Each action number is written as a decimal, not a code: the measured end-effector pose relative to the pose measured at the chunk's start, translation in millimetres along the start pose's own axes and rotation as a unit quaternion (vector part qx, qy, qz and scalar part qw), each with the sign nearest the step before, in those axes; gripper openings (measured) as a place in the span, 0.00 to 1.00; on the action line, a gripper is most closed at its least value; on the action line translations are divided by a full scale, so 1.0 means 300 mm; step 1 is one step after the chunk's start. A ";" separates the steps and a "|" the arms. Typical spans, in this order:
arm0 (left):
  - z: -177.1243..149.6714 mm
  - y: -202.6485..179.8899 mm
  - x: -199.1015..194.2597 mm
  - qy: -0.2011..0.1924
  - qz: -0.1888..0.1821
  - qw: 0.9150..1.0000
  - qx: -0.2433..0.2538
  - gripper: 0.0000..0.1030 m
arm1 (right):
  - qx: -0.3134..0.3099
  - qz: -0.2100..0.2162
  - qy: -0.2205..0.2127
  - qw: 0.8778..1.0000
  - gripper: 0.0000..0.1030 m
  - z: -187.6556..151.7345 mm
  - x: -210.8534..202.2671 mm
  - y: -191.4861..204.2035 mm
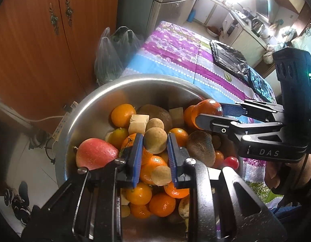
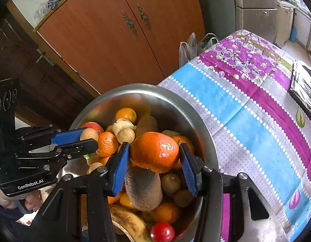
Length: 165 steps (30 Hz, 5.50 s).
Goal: Organize fruits
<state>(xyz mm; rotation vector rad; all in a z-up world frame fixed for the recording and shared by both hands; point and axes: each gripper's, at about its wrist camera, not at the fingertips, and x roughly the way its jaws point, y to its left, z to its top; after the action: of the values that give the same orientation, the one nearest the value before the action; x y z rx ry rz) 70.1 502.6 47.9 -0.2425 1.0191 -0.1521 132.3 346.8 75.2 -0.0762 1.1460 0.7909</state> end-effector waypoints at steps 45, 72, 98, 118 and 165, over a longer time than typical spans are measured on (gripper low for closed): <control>-0.290 -0.876 0.454 0.028 -0.074 0.965 0.251 0.77 | 0.224 -0.256 -0.050 0.939 0.86 -0.923 -0.478 -0.719; -0.374 -0.917 0.471 -0.040 -0.055 0.953 0.296 1.00 | 0.157 -0.301 -0.102 0.935 1.00 -0.981 -0.431 -0.660; -0.375 -0.915 0.470 -0.040 -0.055 0.953 0.296 1.00 | 0.157 -0.300 -0.102 0.935 1.00 -0.982 -0.433 -0.661; -0.371 -0.915 0.470 -0.040 -0.055 0.953 0.296 1.00 | 0.153 -0.297 -0.101 0.937 1.00 -0.979 -0.431 -0.665; -0.372 -0.914 0.468 -0.041 -0.055 0.953 0.296 1.00 | 0.153 -0.295 -0.103 0.937 1.00 -0.977 -0.430 -0.665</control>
<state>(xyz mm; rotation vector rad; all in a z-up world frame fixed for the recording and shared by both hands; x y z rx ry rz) 43.5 190.8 -49.4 0.2409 0.8360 -0.5339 -1.5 5.1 -12.1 -0.0715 0.9595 0.0789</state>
